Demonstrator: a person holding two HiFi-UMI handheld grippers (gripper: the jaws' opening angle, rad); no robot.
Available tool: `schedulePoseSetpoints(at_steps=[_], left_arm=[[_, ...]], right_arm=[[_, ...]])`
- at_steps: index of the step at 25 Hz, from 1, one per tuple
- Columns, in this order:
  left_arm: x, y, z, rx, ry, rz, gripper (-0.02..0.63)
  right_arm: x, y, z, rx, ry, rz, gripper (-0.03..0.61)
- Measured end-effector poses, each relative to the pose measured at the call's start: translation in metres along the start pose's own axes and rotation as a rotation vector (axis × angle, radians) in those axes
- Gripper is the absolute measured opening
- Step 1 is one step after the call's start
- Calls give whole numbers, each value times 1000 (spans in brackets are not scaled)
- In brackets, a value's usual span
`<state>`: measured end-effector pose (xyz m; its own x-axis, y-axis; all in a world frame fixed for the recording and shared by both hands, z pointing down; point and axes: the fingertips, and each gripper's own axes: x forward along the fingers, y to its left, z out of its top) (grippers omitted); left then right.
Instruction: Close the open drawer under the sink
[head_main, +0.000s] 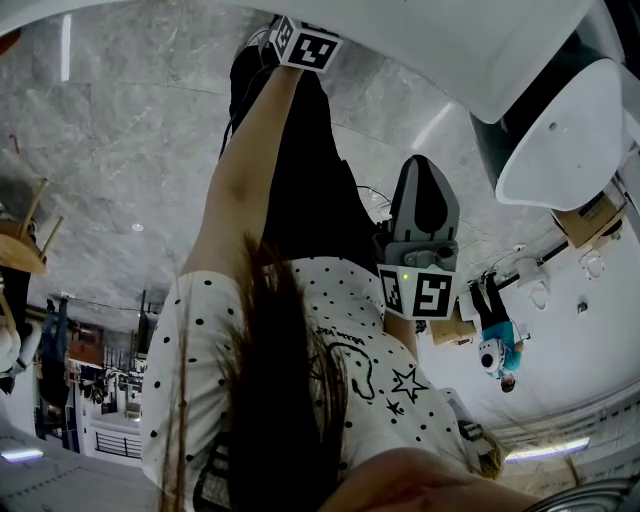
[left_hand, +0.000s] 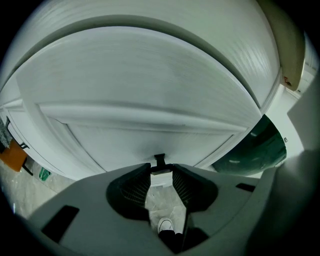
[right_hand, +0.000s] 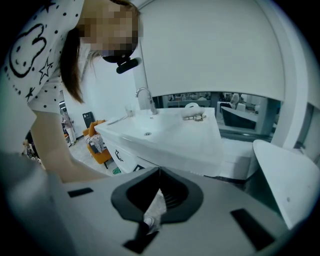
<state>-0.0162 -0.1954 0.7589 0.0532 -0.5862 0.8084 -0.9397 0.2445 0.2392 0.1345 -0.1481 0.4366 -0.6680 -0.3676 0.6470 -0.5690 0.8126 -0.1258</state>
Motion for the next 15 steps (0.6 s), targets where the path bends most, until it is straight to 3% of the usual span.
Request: schedulePoseSetpoints(at_steps=[15], left_arm=[[4,-3,2,4,-2,-9,138]], right_arm=[[-8,-2,-6,-7,-3,-6,12]])
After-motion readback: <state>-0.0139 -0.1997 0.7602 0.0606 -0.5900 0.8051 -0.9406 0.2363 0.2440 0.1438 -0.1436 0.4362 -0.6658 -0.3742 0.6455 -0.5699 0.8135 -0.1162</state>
